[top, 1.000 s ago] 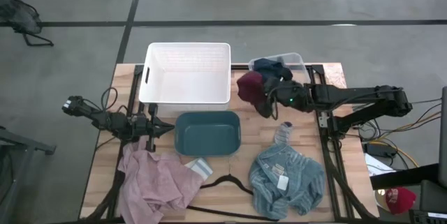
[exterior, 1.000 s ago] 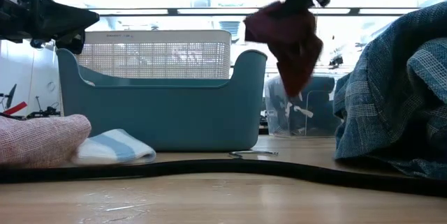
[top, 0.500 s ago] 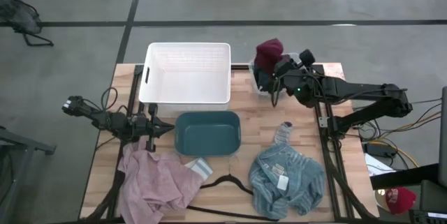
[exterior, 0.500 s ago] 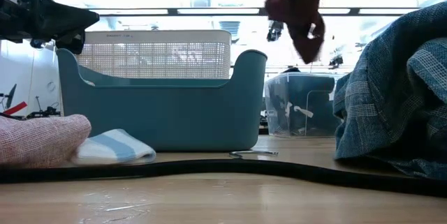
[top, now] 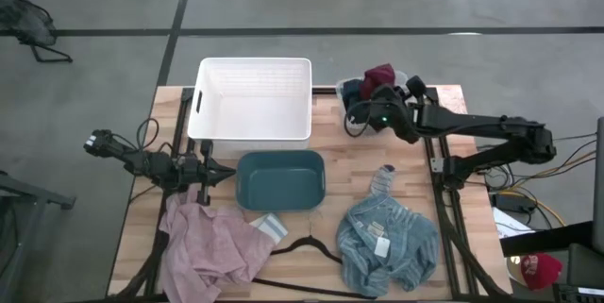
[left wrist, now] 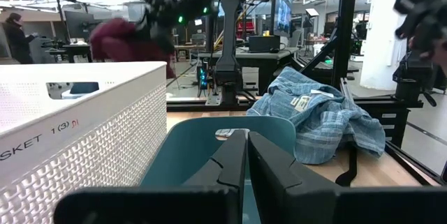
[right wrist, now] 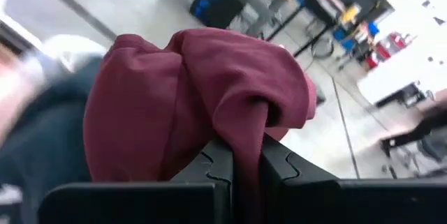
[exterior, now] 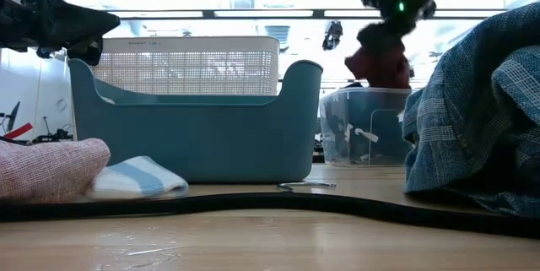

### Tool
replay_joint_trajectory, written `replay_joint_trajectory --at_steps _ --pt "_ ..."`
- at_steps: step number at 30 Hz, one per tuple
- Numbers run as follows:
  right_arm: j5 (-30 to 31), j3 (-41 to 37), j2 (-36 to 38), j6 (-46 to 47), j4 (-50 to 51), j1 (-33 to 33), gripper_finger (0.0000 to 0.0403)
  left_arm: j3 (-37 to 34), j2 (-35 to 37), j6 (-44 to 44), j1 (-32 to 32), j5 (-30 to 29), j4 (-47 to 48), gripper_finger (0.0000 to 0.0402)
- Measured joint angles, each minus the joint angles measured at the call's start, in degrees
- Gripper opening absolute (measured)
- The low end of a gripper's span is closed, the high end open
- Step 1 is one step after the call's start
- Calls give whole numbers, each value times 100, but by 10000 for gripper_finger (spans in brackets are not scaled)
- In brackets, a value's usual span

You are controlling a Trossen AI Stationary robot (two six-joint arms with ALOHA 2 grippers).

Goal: Pick & Place Cloths
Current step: Put the red shorts into the transparent bin

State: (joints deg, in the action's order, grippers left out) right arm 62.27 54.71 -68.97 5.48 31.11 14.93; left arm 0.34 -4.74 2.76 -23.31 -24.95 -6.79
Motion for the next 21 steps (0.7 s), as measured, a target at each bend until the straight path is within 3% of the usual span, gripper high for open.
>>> replay_joint_trajectory --at_steps 5,10,15,21 --pt "-806 -547 -43 289 -154 535 22 0 0 0 0 2 0 26" --pt "-1700 -1045 -57 206 -966 1057 22 0 -1 2 0 2 2 26" --pt "-1704 -1115 -55 178 -1113 1392 22 0 0 1 0 0 0 26" --pt "-616 -1096 -46 33 -1687 1465 22 0 -1 1 -1 2 1 26"
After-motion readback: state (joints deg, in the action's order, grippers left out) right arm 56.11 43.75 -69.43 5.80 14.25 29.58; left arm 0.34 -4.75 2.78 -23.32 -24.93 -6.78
